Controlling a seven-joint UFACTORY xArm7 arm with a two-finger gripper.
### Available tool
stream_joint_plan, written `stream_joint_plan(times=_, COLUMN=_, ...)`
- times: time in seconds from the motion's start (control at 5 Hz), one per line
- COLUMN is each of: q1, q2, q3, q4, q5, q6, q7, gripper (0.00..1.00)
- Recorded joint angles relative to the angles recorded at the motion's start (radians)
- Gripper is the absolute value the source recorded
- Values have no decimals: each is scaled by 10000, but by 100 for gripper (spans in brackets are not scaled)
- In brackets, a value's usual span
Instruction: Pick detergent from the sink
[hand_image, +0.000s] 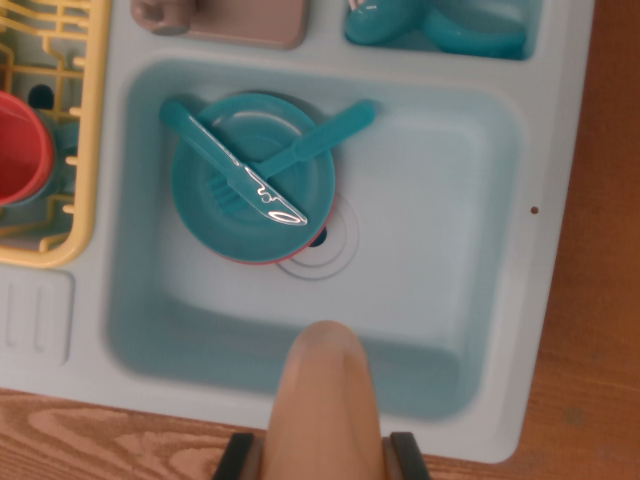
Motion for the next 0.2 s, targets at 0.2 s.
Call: stream_joint_plan(times=0.2, q1=0, q2=-9, q3=0, q4=16, q5=-2, q6=25, q7=2, gripper=100)
